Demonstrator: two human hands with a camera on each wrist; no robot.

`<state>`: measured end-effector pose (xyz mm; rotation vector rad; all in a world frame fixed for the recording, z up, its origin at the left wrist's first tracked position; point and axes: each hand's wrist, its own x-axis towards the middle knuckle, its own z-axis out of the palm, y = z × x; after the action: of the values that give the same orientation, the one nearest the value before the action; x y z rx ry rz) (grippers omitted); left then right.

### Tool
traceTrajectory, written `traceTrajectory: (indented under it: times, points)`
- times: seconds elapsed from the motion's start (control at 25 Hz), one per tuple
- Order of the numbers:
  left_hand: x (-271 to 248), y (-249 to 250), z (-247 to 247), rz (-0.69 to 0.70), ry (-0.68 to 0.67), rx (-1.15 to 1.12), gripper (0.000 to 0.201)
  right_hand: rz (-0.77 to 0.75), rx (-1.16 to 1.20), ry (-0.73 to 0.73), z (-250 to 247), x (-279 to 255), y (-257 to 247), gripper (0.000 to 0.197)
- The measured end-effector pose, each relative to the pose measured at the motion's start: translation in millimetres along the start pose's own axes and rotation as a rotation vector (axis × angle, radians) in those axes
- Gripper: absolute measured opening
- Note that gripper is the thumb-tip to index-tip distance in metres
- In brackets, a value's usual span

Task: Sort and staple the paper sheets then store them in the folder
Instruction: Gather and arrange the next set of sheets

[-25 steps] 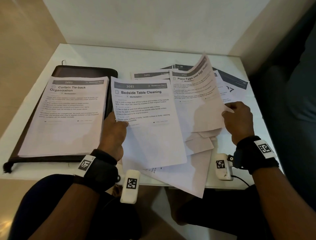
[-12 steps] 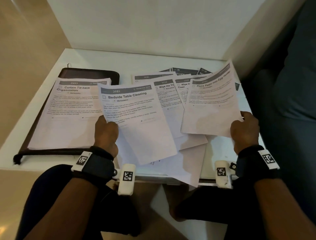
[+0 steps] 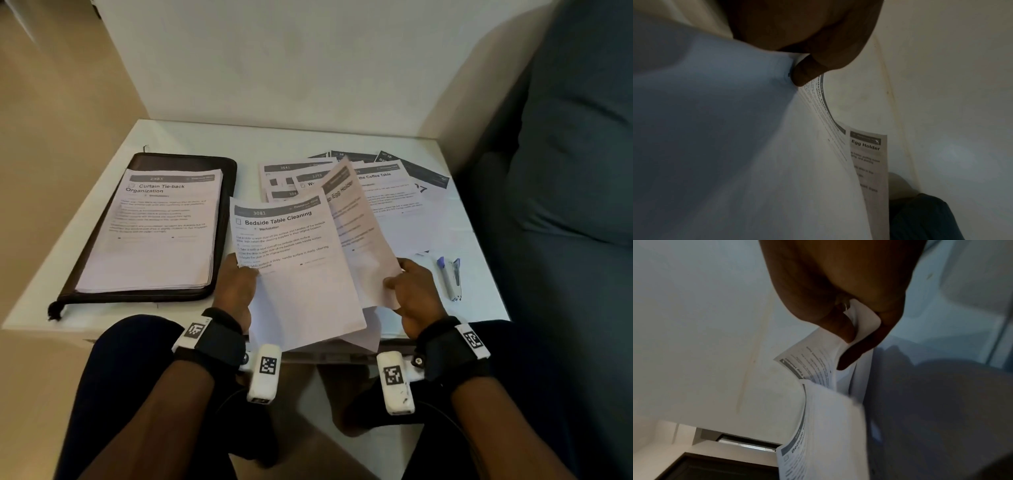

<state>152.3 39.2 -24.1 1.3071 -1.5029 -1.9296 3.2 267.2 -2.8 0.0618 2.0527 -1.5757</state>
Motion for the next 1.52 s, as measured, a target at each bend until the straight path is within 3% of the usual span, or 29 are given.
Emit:
traceTrajectory:
  times: [0.16, 0.28, 0.52, 0.68, 0.76, 0.84, 1.04, 1.16, 1.4, 1.44, 1.52]
  points:
    - [3, -5, 0, -0.040, -0.001, -0.038, 0.035, 0.116, 0.055, -0.104, 7, -8, 4, 0.037]
    - [-1, -2, -2, -0.033, -0.095, -0.066, 0.036, 0.108, 0.051, -0.170, 12, -12, 3, 0.034]
    - [0, 9, -2, 0.113, -0.200, -0.029, 0.046, 0.064, -0.017, -0.223, 22, -12, -3, 0.036]
    - [19, 18, -7, 0.193, -0.148, -0.017, 0.055, -0.004, -0.037, -0.169, 16, 9, -24, 0.019]
    - [37, 25, -12, 0.215, -0.097, -0.029, 0.056, -0.123, -0.146, -0.024, 3, 47, -36, 0.025]
    - [58, 30, -19, 0.246, -0.061, -0.014, 0.054, -0.260, -0.421, 0.090, -6, 88, -42, 0.039]
    - [80, 40, -24, 0.290, -0.005, -0.029, 0.056, -0.276, -1.001, -0.061, 17, 131, -22, 0.091]
    - [90, 43, -36, 0.258, 0.041, -0.076, 0.056, -0.320, -1.094, -0.009, 19, 140, -9, 0.084]
    - [85, 56, -43, 0.259, 0.114, -0.116, 0.058, -0.424, -0.900, 0.126, 5, 147, -20, 0.049]
    - [84, 56, -44, 0.255, 0.127, -0.124, 0.059, -0.449, -0.933, 0.081, 12, 143, -19, 0.052]
    - [83, 59, -43, 0.240, 0.159, -0.124, 0.059, -0.408, -1.084, -0.028, 29, 133, -12, 0.076]
